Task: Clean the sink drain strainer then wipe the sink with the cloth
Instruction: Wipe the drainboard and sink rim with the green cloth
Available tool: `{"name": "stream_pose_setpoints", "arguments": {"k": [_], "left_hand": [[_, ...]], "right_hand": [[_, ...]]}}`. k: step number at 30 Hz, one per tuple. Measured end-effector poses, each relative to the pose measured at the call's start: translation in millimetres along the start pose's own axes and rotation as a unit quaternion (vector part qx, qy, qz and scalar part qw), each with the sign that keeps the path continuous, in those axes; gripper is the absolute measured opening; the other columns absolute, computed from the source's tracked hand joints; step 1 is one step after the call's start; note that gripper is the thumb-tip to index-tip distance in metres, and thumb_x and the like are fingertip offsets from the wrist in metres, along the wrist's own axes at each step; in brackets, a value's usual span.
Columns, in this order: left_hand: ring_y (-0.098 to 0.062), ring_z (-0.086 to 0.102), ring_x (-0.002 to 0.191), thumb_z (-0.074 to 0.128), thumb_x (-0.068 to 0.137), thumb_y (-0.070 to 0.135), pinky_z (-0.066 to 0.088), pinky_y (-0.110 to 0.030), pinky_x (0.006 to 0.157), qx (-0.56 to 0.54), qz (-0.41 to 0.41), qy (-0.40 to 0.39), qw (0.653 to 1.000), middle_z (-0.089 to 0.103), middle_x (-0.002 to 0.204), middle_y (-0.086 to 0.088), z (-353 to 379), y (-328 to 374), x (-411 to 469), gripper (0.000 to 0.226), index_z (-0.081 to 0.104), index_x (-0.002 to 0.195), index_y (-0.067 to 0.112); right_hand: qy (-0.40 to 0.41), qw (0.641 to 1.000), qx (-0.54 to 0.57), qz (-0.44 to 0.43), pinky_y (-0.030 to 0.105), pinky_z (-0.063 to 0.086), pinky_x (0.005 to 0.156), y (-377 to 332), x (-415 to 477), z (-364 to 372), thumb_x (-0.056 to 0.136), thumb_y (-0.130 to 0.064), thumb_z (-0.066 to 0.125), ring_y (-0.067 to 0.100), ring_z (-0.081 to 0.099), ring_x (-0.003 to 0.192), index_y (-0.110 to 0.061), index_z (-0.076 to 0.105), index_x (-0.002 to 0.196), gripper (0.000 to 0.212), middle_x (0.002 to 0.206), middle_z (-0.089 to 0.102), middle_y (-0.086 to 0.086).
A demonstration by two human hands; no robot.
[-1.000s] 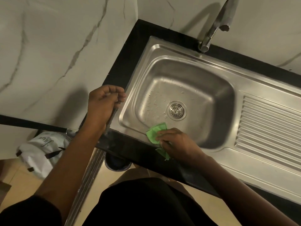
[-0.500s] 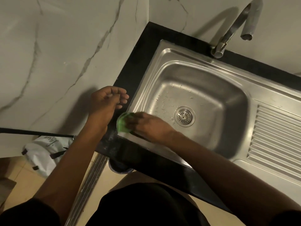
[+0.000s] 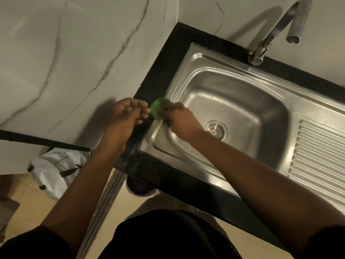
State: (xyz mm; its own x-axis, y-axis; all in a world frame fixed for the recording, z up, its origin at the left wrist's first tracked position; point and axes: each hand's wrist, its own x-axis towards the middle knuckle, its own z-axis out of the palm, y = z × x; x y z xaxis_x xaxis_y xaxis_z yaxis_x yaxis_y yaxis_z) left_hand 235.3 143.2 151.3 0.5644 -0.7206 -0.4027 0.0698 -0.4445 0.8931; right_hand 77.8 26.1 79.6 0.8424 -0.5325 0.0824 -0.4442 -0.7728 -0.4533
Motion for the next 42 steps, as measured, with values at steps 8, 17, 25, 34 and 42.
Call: {"name": "stream_pose_setpoints", "arguments": {"k": [8,17,25,34,42], "left_hand": [[-0.026,0.075,0.096,0.054,0.097,0.003,0.057,-0.038,0.086,-0.005,0.014,0.001,1.000,0.080,0.098,-0.007,6.4,6.4,-5.2,0.024,0.073,0.097,0.017],[-0.030,0.074,0.096,0.052,0.096,-0.006,0.059,-0.041,0.088,0.007,0.000,-0.025,1.000,0.079,0.094,-0.010,28.2,-0.6,-16.2,0.030,0.076,0.096,0.011],[-0.022,0.075,0.087,0.050,0.096,-0.010,0.059,-0.029,0.079,-0.021,0.026,-0.042,0.999,0.080,0.089,-0.009,30.7,0.5,-20.6,0.030,0.075,0.097,0.007],[-0.008,0.069,0.064,0.055,0.097,-0.008,0.057,-0.023,0.067,-0.005,0.006,-0.037,0.999,0.080,0.088,-0.009,20.4,10.4,-1.2,0.022,0.074,0.098,0.004],[-0.027,0.072,0.081,0.053,0.095,-0.012,0.057,-0.031,0.074,0.013,-0.013,-0.072,0.997,0.079,0.092,-0.010,30.7,-0.2,6.6,0.029,0.075,0.097,0.007]], "right_hand": [[-0.134,0.970,0.055,-0.193,0.042,0.052,0.088,-30.8,-64.9,27.7,0.086,-0.001,0.069,0.032,0.058,0.104,-0.011,0.076,0.099,0.017,0.102,0.073,0.005],[0.017,0.994,0.005,0.104,0.035,0.054,0.105,77.1,12.2,-35.4,0.087,0.011,0.053,0.026,0.070,0.116,-0.028,0.070,0.132,0.062,0.135,0.067,0.009],[-0.032,0.993,-0.009,-0.109,0.041,0.051,0.107,8.2,16.7,-19.9,0.090,0.001,0.059,0.035,0.062,0.120,-0.007,0.069,0.130,0.043,0.134,0.067,0.016],[-0.081,0.977,0.000,-0.196,0.042,0.056,0.099,31.0,26.9,27.4,0.070,-0.002,0.088,0.036,0.062,0.128,-0.006,0.073,0.123,0.056,0.134,0.067,0.017],[0.013,0.986,-0.052,0.159,0.049,0.028,0.126,158.4,100.2,-43.6,0.096,0.002,0.051,0.030,0.023,0.158,-0.020,0.031,0.163,0.073,0.171,0.024,0.007]]}}
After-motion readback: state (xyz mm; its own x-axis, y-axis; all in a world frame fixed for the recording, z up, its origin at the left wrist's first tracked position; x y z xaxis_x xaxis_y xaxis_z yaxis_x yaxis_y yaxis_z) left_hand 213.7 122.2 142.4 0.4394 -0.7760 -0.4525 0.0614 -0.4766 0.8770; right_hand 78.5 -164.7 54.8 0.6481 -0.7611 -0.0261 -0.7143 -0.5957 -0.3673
